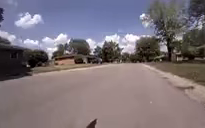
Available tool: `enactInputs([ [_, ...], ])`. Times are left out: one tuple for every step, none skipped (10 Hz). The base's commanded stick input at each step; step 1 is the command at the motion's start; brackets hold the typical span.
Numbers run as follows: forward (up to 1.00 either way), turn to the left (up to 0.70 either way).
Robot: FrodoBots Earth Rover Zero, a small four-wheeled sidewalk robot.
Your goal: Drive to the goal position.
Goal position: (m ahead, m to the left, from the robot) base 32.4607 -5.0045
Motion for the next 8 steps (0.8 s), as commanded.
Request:
enactInputs([
  [1.0, 0.0],
  [1.0, -0.05],
  [1.0, -0.2],
  [1.0, -0.28],
  [1.0, -0.05],
  [1.0, 0.0],
  [1.0, 0.0],
  [1.0, 0.0],
])
